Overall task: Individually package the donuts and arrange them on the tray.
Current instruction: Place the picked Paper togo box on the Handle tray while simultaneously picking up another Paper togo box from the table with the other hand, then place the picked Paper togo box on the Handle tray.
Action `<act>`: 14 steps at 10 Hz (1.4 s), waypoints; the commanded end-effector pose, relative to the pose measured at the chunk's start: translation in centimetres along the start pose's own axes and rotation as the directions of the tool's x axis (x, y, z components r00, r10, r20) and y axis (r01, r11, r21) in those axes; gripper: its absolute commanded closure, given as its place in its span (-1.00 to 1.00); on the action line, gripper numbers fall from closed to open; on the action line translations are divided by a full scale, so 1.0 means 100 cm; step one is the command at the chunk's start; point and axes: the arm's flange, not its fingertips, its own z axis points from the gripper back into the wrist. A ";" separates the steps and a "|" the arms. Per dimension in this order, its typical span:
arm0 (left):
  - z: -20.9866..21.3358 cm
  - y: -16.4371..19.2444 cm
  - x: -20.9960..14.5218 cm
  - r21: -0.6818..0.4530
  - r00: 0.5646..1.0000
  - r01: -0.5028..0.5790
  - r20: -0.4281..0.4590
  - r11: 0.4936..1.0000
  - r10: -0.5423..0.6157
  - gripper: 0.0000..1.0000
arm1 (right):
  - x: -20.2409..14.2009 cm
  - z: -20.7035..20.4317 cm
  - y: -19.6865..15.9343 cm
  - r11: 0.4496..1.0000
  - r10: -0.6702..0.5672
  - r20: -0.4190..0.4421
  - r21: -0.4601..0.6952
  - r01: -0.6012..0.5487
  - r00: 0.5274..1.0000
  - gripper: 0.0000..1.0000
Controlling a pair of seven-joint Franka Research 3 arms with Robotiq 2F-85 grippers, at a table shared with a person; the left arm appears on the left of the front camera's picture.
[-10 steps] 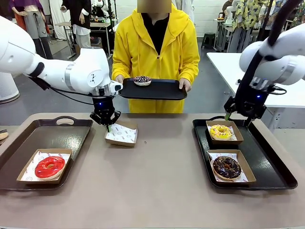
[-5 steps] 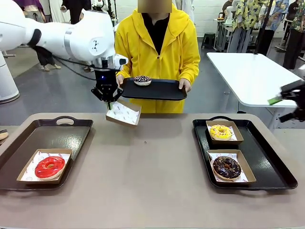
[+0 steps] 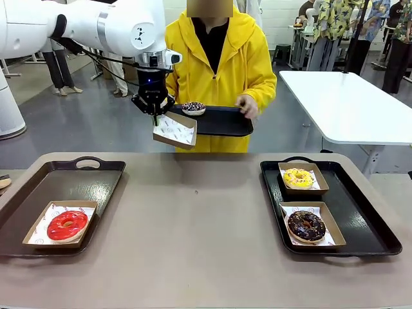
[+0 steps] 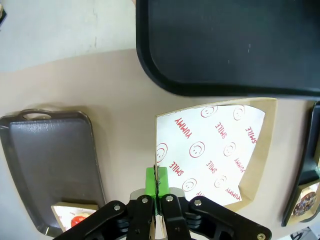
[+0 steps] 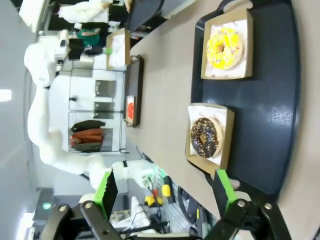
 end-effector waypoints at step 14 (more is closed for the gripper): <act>-0.015 -0.001 0.022 -0.006 0.999 -0.049 0.002 0.999 0.049 1.00 | 0.017 0.002 -0.033 0.997 -0.032 -0.034 0.073 0.035 0.999 -1.00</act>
